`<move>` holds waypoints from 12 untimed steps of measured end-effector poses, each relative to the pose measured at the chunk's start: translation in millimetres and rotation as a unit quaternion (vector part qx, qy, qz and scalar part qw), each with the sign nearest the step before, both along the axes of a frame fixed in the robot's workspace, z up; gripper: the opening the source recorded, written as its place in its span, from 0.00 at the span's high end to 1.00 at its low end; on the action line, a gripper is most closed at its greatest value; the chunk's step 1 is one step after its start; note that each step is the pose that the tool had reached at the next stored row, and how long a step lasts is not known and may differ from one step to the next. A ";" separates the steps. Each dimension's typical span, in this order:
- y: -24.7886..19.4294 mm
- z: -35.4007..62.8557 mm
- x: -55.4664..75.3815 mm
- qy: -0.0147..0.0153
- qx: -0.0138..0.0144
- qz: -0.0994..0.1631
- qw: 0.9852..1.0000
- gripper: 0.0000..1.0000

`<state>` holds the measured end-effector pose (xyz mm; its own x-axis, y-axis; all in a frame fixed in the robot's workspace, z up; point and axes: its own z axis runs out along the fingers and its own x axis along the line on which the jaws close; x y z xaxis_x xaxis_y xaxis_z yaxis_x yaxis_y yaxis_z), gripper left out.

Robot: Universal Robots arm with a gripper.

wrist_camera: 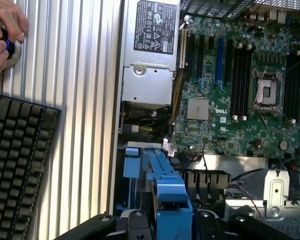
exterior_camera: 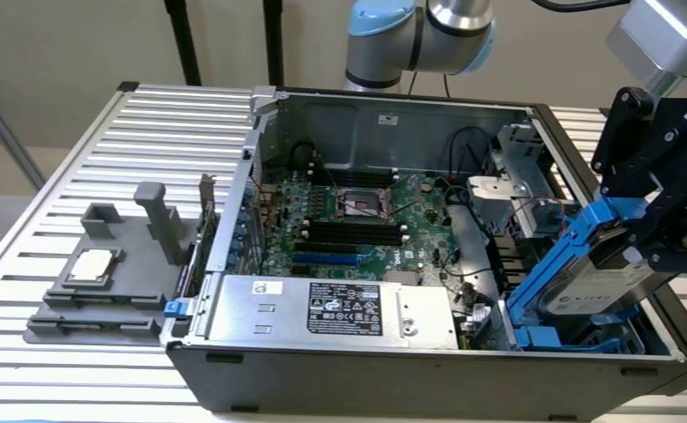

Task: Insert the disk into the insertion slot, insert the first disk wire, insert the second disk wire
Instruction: 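Insert the disk into the insertion slot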

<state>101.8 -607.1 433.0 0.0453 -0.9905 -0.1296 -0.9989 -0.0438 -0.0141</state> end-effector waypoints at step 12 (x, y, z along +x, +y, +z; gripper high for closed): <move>0.1 -2.1 -0.5 0.000 0.000 0.000 1.000 0.67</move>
